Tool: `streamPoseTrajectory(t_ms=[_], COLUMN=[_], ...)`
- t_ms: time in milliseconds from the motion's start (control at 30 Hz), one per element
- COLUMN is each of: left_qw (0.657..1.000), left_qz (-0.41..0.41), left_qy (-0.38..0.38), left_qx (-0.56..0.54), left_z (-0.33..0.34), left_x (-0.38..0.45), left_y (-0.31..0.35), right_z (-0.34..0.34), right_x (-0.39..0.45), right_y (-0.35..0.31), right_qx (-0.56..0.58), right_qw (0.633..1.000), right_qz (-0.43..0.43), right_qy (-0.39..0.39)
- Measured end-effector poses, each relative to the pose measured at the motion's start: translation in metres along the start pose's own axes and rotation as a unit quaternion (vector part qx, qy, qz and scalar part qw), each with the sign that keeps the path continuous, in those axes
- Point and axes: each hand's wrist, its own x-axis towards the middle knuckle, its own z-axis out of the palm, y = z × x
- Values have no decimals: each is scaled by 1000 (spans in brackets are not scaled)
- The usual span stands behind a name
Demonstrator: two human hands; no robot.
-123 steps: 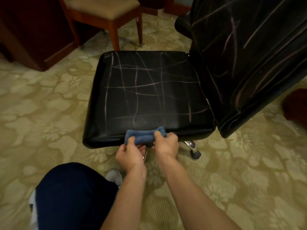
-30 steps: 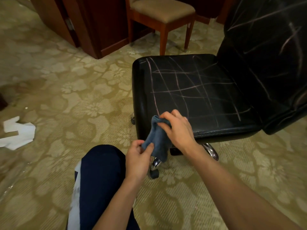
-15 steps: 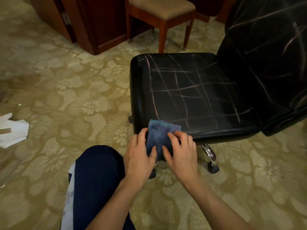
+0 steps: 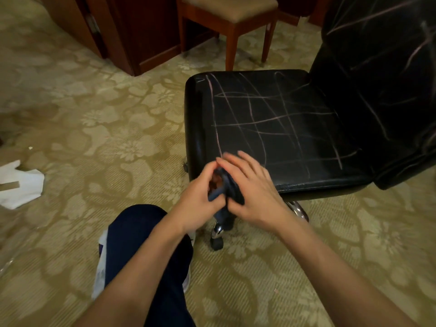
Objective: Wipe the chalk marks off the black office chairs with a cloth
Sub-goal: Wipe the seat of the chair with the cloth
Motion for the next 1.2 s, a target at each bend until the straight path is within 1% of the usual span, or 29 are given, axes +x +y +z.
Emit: streamPoseTrajectory(t_ms=[33, 133, 200, 267, 300, 367, 467, 500, 533, 567, 633, 667, 733, 800, 833, 933, 967, 1033, 1067, 1133, 1200], left_qw=[999, 984, 973, 962, 959, 962, 971, 973, 974, 975, 981, 984, 986, 983, 981, 978, 970, 943, 937, 943, 949], left_qz=[-17, -73, -93, -110, -119, -132, -138, -135, -130, -121, -80, -58, -32, -26, -29, -41, -50, -84, -111, -153, -156], left_qy=[-2, 43, 51, 46, 54, 81, 56, 62, 87, 119, 163, 166, 153, 143, 145, 152, 165, 207, 215, 212, 211], left_qx=[-35, -155, -206, -244, -251, -224, -187, -176, -162, -146, -69, -15, 63, 112, 126, 140, 172, 247, 251, 207, 175], left_z=[-3, -6, -9, -10, -10, -9, -2, 1, 4, 7, 10, 12, 16, 18, 18, 19, 21, 25, 27, 31, 33], left_x=[3, 0, -5, -9, -9, -9, -14, -15, -16, -15, -7, -2, 10, 20, 23, 19, 14, 2, -3, -5, 1], left_y=[4, 10, 7, 4, 3, 1, -3, -5, -8, -7, -5, -3, 0, -1, -4, -8, -9, -12, -13, -12, -11], right_z=[-5, -13, -14, -13, -12, -9, 3, 9, 16, 23, 33, 35, 31, 26, 24, 21, 21, 19, 18, 14, 10], right_x=[5, 12, 13, 13, 12, 7, -8, -13, -19, -23, -31, -33, -31, -25, -21, -13, -10, -5, -3, 2, 6], right_y=[-1, 4, 6, 6, 5, 4, 5, 4, 2, -1, -7, -9, -12, -11, -10, -3, 0, 5, 6, 5, 5], right_qx=[30, 101, 102, 93, 109, 179, 296, 320, 330, 321, 226, 162, 70, 1, -33, -72, -86, -115, -120, -116, -113], right_qw=[999, 994, 993, 994, 993, 981, 938, 923, 912, 907, 926, 938, 947, 951, 955, 975, 979, 982, 982, 983, 983], right_qz=[5, 37, 22, 6, 16, 75, 177, 207, 238, 266, 300, 304, 303, 290, 273, 205, 178, 148, 142, 142, 141], right_qy=[-12, -18, -52, -62, -49, -7, 46, 54, 56, 55, 47, 48, 77, 108, 110, 55, 43, 25, 21, 19, 18])
